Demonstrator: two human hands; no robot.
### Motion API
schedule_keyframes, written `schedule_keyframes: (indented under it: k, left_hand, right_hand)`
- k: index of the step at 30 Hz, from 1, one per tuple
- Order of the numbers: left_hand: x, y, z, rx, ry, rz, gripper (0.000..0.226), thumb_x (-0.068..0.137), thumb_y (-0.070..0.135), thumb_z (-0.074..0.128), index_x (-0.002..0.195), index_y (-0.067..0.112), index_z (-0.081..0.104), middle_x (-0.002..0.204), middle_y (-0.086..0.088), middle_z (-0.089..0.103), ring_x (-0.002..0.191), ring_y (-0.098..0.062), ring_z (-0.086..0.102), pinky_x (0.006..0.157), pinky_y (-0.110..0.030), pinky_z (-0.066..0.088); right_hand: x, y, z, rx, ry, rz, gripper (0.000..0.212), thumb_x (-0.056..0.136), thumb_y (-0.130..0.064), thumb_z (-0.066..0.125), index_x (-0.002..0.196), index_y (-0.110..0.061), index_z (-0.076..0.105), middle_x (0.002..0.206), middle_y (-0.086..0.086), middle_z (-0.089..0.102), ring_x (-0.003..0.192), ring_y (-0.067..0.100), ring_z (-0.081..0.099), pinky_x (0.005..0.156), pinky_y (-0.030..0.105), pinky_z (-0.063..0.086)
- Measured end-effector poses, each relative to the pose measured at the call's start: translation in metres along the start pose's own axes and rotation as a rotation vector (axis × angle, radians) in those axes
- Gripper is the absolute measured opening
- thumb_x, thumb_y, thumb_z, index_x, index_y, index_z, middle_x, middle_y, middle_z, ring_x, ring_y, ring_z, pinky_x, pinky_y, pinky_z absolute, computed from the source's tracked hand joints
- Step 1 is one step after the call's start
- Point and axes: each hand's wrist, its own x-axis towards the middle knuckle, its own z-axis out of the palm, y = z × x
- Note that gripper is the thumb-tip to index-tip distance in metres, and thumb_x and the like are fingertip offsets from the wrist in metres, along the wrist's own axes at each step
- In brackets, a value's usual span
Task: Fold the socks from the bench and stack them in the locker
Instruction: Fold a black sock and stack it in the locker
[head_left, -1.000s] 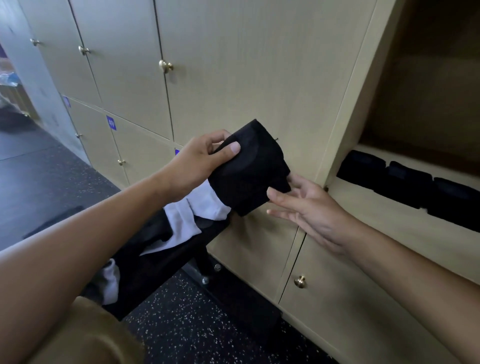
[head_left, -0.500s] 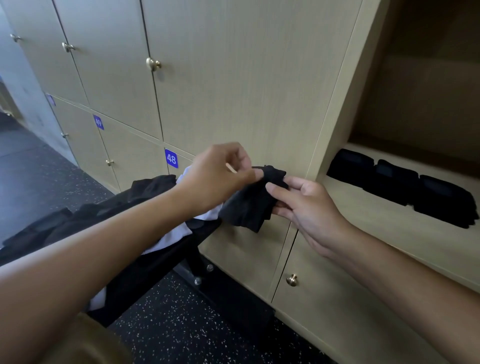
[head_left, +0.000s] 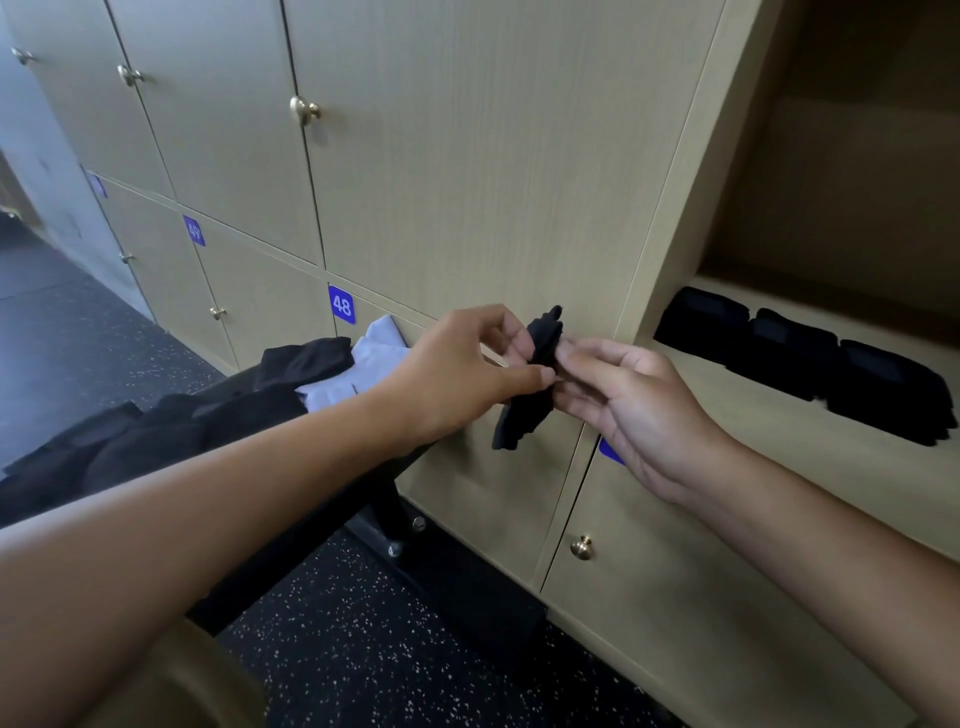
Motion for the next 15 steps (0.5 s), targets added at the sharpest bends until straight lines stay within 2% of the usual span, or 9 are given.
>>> schedule_keyframes:
  k: [2,4,6,9,12,15]
  left_hand:
    - [-0.0013,0.0017,-0.0005,-0.107,-0.020,-0.008,0.016,0.090,0.015,0.079,0.094,0.006,0.066,0.086,-0.001,0.064,0.057,0.002,0.061,0.055,-0.003,0.039]
    - [-0.0031,0.0031,-0.0014,-0.182,-0.010,-0.031,0.012,0.093,0.010,0.074,0.096,0.002,0.065,0.082,-0.002,0.057,0.045,0.004,0.051,0.049,-0.005,0.037]
    - [-0.0029,0.0035,-0.0021,-0.260,-0.007,-0.063,0.011,0.093,0.009,0.073,0.096,0.002,0.066,0.080,-0.006,0.056,0.050,0.002,0.052,0.050,-0.007,0.041]
    - [0.0001,0.0004,-0.0018,-0.369,-0.023,-0.120,0.020,0.094,0.010,0.072,0.101,-0.006,0.064,0.085,-0.015,0.059,0.059,-0.009,0.058,0.055,-0.015,0.048]
    - [0.0017,0.0013,-0.0022,-0.402,0.003,-0.176,0.015,0.094,0.013,0.072,0.097,0.001,0.063,0.081,-0.013,0.061,0.053,-0.008,0.057,0.050,-0.016,0.047]
    - [0.0048,-0.0007,-0.0034,-0.342,0.081,-0.208,0.015,0.093,0.016,0.074,0.092,0.005,0.064,0.070,-0.002,0.066,0.053,-0.006,0.060,0.051,-0.015,0.049]
  right_hand:
    - [-0.0009,-0.0010,-0.0007,-0.014,0.010,-0.005,0.018,0.097,-0.010,0.064,0.109,0.003,0.069,0.101,0.012,0.077,0.089,0.018,0.075,0.082,0.024,0.059]
    - [-0.0017,-0.0028,-0.0009,-0.030,0.012,-0.012,0.023,0.096,-0.010,0.066,0.112,0.005,0.068,0.104,0.016,0.077,0.096,0.023,0.075,0.082,0.024,0.059]
    - [-0.0021,-0.0039,-0.0004,-0.040,0.019,-0.015,0.024,0.094,-0.008,0.069,0.114,0.005,0.067,0.102,0.016,0.077,0.096,0.023,0.075,0.079,0.022,0.058]
    - [-0.0016,-0.0050,0.0005,-0.096,0.073,-0.025,0.020,0.091,-0.003,0.071,0.110,0.001,0.066,0.096,0.014,0.078,0.091,0.020,0.076,0.074,0.019,0.058]
    - [-0.0009,-0.0047,-0.0010,-0.152,0.108,-0.033,0.017,0.090,-0.003,0.072,0.107,-0.002,0.067,0.098,0.017,0.077,0.090,0.020,0.076,0.071,0.017,0.056]
    - [-0.0024,-0.0043,-0.0010,-0.189,0.117,-0.041,0.020,0.090,-0.003,0.072,0.109,0.000,0.068,0.100,0.019,0.076,0.088,0.017,0.076,0.069,0.015,0.055]
